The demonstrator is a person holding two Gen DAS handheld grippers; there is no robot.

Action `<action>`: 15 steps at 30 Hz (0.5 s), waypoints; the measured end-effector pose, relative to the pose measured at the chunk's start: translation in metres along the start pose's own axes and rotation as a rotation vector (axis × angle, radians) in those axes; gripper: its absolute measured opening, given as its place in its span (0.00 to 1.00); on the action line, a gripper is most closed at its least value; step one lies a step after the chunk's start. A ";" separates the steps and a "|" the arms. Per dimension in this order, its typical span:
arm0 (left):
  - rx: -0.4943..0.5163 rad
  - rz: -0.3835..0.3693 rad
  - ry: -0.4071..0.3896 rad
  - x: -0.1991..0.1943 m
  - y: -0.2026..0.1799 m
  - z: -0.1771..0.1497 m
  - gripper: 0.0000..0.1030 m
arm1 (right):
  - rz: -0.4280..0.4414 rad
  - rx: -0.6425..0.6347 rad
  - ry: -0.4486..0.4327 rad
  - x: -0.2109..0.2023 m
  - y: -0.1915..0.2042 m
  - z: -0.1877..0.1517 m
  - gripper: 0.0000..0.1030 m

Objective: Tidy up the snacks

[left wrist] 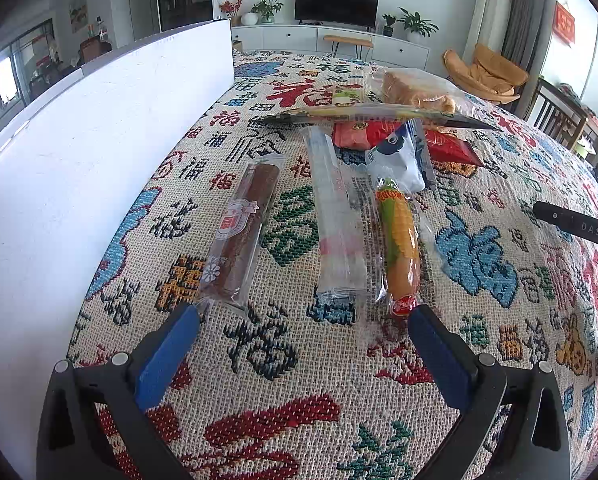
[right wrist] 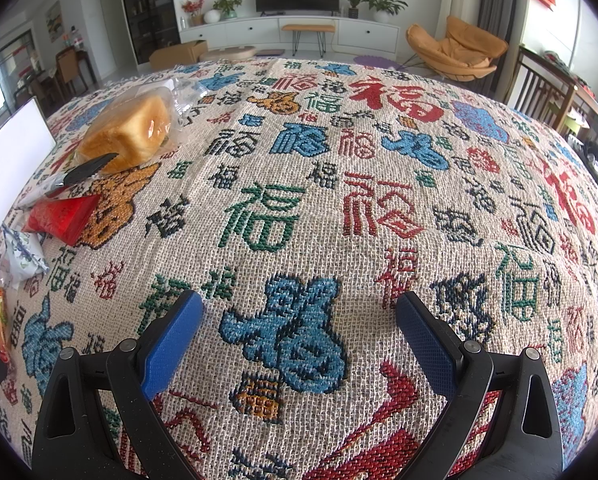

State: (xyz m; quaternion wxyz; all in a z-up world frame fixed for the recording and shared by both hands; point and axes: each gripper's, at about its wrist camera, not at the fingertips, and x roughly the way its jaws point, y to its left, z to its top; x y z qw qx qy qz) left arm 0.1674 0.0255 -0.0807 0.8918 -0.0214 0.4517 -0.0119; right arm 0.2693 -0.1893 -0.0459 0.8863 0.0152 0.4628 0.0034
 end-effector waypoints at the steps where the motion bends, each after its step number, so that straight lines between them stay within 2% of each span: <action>1: 0.000 0.000 0.000 0.000 0.000 0.000 1.00 | 0.000 0.000 0.000 0.000 0.000 0.000 0.96; 15: 0.000 0.001 0.000 0.000 0.000 0.000 1.00 | 0.000 0.000 0.000 0.000 0.000 0.000 0.96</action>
